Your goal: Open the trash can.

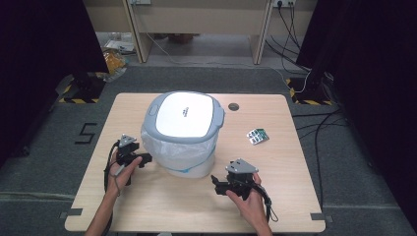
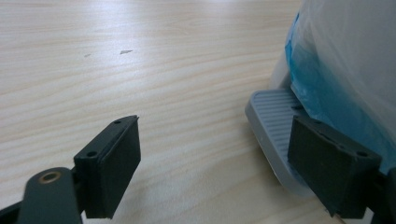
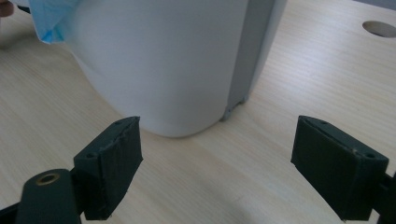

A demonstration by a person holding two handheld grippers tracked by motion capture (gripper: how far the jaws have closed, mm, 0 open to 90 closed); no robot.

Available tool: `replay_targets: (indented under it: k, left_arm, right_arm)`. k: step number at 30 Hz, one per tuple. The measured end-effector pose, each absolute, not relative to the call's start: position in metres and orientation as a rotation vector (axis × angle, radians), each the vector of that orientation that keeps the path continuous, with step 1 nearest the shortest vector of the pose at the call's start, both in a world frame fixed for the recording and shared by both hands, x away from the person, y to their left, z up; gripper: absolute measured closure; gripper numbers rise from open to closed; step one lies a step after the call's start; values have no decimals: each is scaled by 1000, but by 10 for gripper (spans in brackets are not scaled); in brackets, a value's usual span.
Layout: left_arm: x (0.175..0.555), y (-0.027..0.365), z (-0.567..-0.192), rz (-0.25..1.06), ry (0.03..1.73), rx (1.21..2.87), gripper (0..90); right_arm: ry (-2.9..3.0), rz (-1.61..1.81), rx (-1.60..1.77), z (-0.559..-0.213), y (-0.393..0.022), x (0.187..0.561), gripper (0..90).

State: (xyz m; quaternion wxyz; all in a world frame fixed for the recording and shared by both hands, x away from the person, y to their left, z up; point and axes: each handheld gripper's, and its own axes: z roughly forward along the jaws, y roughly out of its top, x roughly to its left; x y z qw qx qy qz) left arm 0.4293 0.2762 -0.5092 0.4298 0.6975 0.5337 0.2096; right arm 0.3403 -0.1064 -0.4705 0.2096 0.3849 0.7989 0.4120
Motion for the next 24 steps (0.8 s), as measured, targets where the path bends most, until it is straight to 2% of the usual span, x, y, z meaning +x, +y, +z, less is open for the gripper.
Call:
replay_targets:
  k: [18, 21, 24]
  left_arm:
    - [437, 267, -518, 483, 1308, 1717, 176]
    - [435, 269, -519, 474, 1306, 1708, 177]
    - [429, 271, -522, 468, 1297, 1694, 184]
  right_arm:
    - [2212, 1161, 1044, -474, -84, 357, 182]
    - [2200, 1148, 1062, -472, -83, 362, 134]
    - [2189, 1142, 1084, -472, -85, 366, 132]
